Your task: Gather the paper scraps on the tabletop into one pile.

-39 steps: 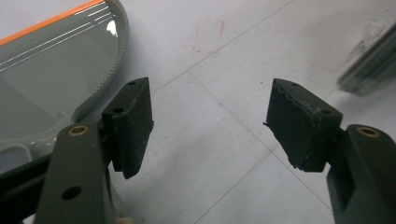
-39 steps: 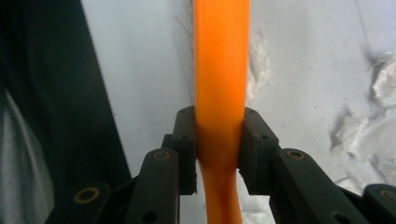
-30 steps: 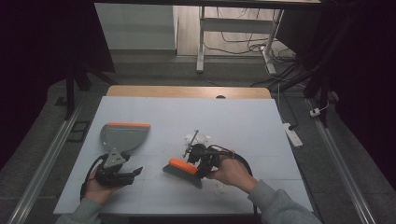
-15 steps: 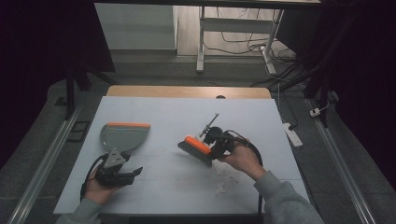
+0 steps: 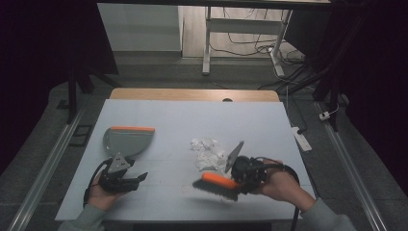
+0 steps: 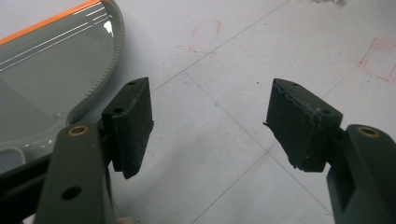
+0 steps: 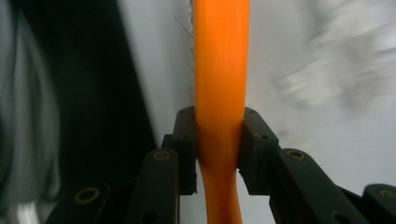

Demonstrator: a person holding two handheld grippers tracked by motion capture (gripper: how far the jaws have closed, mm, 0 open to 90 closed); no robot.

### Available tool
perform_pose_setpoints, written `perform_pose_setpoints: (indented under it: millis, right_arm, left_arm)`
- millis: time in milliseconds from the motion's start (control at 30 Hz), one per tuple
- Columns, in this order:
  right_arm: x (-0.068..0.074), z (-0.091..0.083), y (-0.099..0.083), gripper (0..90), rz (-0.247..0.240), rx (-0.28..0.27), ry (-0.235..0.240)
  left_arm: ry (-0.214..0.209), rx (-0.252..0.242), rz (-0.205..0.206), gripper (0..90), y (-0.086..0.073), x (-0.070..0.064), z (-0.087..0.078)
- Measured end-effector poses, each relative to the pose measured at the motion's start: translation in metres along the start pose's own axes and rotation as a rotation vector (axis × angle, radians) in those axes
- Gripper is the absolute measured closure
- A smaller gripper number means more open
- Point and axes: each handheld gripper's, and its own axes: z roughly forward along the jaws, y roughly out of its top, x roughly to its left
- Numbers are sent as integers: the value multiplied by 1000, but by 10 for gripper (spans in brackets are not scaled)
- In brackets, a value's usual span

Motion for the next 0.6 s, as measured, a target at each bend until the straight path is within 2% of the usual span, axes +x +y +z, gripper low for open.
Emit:
perform_pose_setpoints:
  millis: [67, 133, 200, 333, 433, 600]
  right_arm:
    - [9, 12, -4, 705, -41, 44, 28]
    - [12, 21, -5, 705, -57, 74, -6]
    - [9, 27, -4, 705, -62, 103, -17]
    - [-5, 32, 3, 705, -75, 106, -48]
    - [-22, 35, 9, 704, -57, 100, -48]
    - [-49, 36, 18, 704, -23, 76, -105]
  left_arm:
    - [1, 1, 0, 322, 0, 0, 0]
    - [2, 2, -2, 322, 0, 0, 0]
    - [4, 3, 0, 322, 0, -1, 1]
    - [6, 4, -1, 321, 0, -1, 0]
    - [5, 5, -3, 322, 0, 0, 0]
    - [4, 6, -2, 322, -1, 0, 1]
